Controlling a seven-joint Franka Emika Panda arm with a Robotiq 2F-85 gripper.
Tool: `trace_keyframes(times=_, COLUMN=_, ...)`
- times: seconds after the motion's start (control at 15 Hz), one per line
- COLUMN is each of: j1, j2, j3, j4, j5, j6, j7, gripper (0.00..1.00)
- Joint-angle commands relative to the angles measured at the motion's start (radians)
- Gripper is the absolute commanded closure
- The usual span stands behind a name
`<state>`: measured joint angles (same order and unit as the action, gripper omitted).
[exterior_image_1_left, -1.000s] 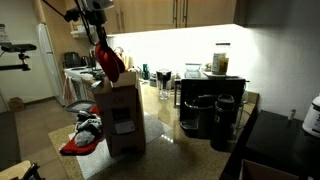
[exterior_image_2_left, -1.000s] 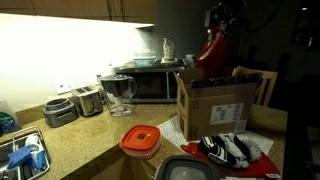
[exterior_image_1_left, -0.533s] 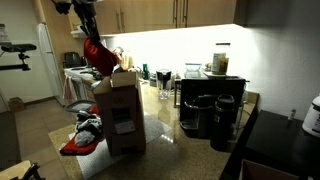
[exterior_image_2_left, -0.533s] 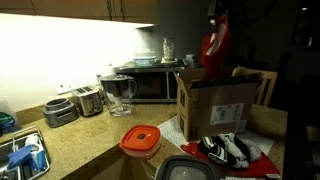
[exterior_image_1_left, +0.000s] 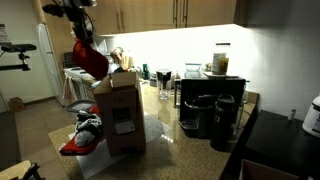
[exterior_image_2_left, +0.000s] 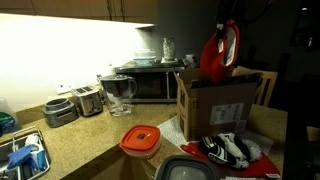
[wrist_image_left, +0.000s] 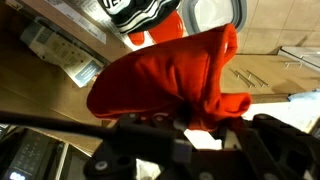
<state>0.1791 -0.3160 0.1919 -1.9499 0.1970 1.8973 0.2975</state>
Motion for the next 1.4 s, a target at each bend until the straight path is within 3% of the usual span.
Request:
trace_keyframes(times=0.0, j1=0.016, j2=0.011, j3=0.007, j4=0.013, j5=0.0, j6=-0.047, j7=-0.12, gripper=0.96)
trace_keyframes(times=0.47, j1=0.033, j2=0.063, j3=0.012, j4=-0.007, j5=0.0, j6=-0.101, j7=-0.227, gripper=0.96)
trace_keyframes(times=0.87, j1=0.003, j2=0.124, j3=0.016, j4=-0.089, j5=-0.033, j6=-0.063, j7=-0.101, gripper=0.96)
trace_keyframes(times=0.93, j1=0.0, j2=0.131, j3=0.015, j4=-0.101, j5=-0.038, j6=-0.062, j7=-0.088, gripper=0.81)
trace_keyframes(times=1.0, j1=-0.005, j2=0.134, j3=0.014, j4=-0.116, j5=-0.047, j6=-0.05, j7=-0.066, gripper=0.6)
trace_keyframes(times=1.33, j1=-0.02, j2=0.139, j3=0.008, j4=-0.161, j5=-0.085, j6=-0.017, j7=0.023, gripper=0.28)
